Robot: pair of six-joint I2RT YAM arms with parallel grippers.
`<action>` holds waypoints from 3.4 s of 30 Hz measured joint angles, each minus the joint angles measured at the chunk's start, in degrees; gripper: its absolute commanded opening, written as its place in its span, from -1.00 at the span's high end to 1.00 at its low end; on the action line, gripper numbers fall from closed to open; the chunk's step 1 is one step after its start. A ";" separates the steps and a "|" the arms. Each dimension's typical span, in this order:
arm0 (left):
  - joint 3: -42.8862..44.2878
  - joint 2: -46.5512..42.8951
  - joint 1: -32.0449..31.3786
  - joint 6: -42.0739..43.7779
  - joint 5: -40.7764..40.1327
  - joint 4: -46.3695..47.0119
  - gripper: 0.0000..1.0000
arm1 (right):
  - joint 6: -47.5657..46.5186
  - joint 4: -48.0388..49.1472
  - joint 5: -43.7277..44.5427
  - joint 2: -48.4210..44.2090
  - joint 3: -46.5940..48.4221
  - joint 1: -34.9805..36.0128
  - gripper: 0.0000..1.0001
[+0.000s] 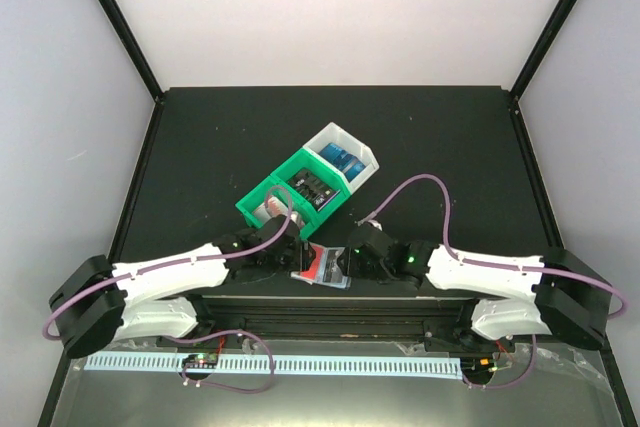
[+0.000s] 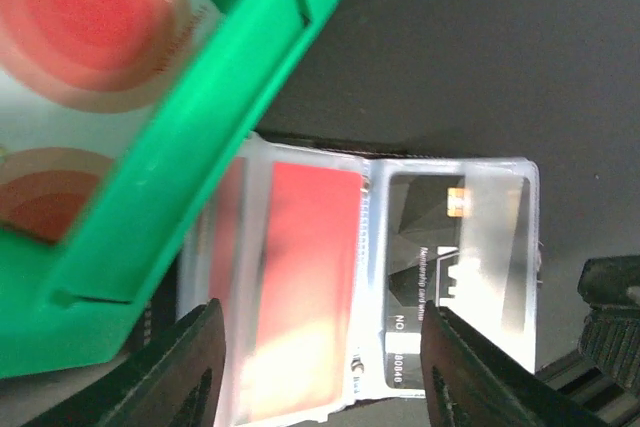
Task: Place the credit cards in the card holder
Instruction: Turn over the card slot in the card holder.
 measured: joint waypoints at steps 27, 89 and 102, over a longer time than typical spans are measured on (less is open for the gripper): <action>-6.78 -1.97 5.40 3.74 3.91 -0.72 -0.18 | -6.14 8.44 -8.96 12.85 7.06 0.00 0.18; -6.64 -0.33 6.45 13.33 17.70 4.13 -0.32 | -5.42 -4.11 3.78 7.23 7.50 0.00 0.19; -3.87 2.32 5.25 14.14 19.12 4.33 -0.48 | -6.62 -1.16 2.99 0.09 3.04 0.00 0.08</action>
